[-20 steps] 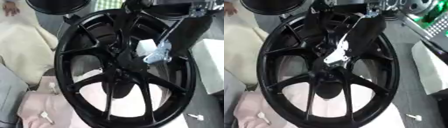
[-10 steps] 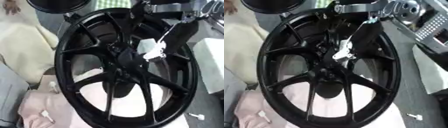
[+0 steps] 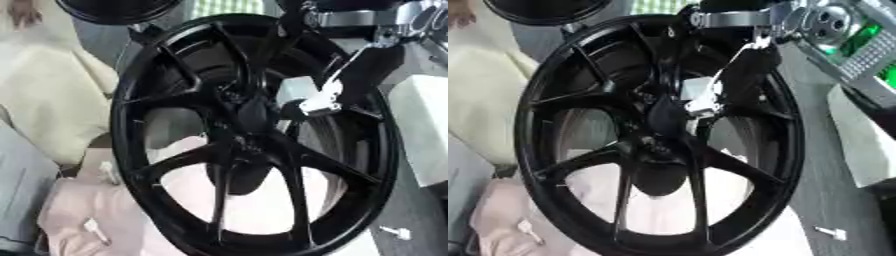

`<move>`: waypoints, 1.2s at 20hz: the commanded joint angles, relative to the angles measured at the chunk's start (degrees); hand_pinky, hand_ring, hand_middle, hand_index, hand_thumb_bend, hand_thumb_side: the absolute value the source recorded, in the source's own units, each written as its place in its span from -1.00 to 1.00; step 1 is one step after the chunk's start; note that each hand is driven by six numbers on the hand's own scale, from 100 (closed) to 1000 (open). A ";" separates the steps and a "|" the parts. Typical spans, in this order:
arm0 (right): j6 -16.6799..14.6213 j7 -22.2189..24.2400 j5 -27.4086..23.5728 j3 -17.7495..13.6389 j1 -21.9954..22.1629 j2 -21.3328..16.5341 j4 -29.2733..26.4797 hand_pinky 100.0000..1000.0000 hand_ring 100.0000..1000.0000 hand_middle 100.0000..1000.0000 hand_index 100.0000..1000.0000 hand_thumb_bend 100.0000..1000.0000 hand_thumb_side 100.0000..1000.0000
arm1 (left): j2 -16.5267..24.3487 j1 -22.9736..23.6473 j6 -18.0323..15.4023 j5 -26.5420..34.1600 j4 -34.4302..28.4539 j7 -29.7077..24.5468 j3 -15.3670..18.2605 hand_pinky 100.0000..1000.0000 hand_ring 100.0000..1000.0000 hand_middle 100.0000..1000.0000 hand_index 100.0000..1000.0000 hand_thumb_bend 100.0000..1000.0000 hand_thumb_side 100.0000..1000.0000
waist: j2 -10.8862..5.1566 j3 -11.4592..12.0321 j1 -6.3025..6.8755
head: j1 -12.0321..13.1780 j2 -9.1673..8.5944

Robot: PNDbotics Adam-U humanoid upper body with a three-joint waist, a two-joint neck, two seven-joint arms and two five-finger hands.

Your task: Pull the pin out of the wheel hub.

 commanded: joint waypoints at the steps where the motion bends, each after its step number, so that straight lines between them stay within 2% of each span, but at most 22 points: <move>1: -0.42 -0.13 0.97 -1.28 -0.46 -1.86 1.11 0.66 0.54 0.45 0.57 -0.15 -0.31 | 1.23 -0.63 -0.11 0.00 -0.77 -0.15 0.10 0.32 -0.06 -0.14 0.11 0.65 -0.09 | -0.86 0.01 0.50 | 0.06 -0.34; 6: -1.15 -0.16 1.76 -1.16 -0.38 -1.54 2.63 0.66 0.54 0.45 0.57 -0.16 -0.32 | 1.22 -0.65 -0.11 0.05 -0.78 -0.16 0.11 0.32 -0.06 -0.14 0.11 0.65 -0.09 | -0.83 0.02 0.53 | 0.05 -0.33; 16: -3.67 2.48 1.69 -0.84 0.42 -1.60 3.78 0.66 0.53 0.43 0.56 -0.24 -0.63 | 1.29 -0.76 -0.11 0.21 -0.75 -0.23 0.13 0.33 -0.06 -0.14 0.11 0.64 -0.11 | -0.75 0.05 0.56 | 0.05 -0.27; 24: -3.47 1.92 1.80 -0.62 0.76 -1.14 4.11 0.64 0.48 0.34 0.48 -0.29 -0.82 | 1.27 -0.83 -0.07 0.14 -0.80 -0.30 0.10 0.33 -0.06 -0.14 0.11 0.64 -0.12 | -0.68 0.09 0.63 | 0.05 -0.32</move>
